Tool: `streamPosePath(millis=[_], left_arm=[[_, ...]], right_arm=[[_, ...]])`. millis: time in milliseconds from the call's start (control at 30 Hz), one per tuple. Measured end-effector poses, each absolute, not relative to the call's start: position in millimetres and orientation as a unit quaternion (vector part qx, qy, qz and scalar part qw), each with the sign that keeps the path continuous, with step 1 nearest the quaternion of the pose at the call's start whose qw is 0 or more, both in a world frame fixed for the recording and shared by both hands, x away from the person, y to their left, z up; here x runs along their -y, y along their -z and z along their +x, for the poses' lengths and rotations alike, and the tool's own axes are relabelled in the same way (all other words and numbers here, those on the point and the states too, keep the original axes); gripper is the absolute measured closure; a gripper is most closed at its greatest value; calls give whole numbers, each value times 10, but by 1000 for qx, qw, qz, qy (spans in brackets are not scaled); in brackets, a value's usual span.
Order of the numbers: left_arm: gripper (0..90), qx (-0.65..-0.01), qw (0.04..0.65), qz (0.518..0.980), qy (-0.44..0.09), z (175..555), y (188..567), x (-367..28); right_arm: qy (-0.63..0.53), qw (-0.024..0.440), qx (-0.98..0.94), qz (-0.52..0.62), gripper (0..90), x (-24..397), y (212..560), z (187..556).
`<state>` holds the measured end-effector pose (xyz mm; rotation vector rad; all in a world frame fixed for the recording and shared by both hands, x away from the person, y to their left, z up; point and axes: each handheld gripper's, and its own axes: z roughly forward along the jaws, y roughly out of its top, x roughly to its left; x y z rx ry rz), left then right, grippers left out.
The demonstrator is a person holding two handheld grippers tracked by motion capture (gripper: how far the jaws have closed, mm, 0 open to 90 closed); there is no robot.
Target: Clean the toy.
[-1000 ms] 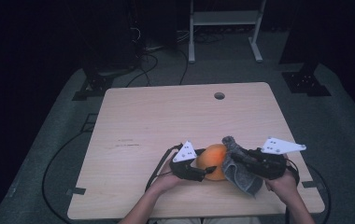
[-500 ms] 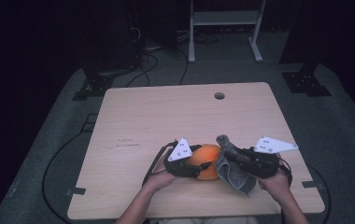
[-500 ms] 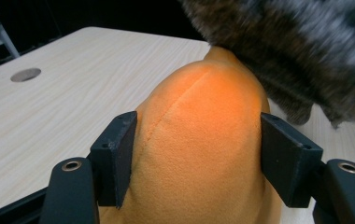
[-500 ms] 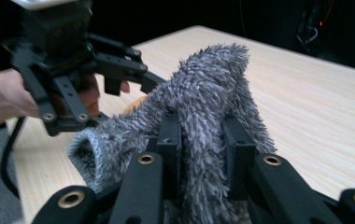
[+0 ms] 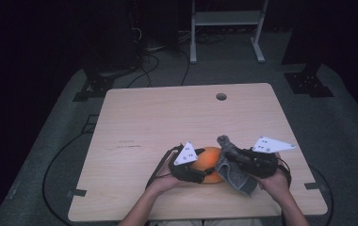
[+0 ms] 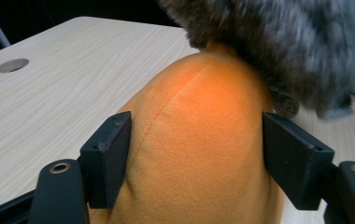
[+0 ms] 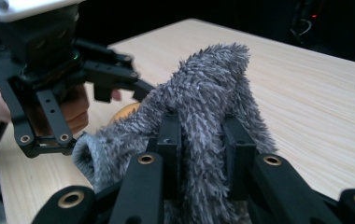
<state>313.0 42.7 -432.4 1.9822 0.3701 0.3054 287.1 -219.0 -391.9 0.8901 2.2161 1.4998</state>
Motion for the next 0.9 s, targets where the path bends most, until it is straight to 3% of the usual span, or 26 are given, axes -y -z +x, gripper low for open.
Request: streamPosePath(millis=[167,333,633,833,900], left_arm=[[174,-157,552,813,-97,3188,4254,-556],[79,-184,527,827,-64,3305,4371,-546],[224,-166,528,830,-67,3266,4336,-536],[218,-179,528,826,-85,3211,4283,-410],[201,-157,523,834,-78,3180,4252,-374]], right_arm=[[-505,141,-791,317,719,2176,4095,2905],[-508,127,-785,332,718,2337,4145,2920],[-479,140,-771,397,719,2648,4225,2997],[-521,149,-768,342,721,2465,3886,2838],[-512,149,-783,321,718,2284,3852,2824]])
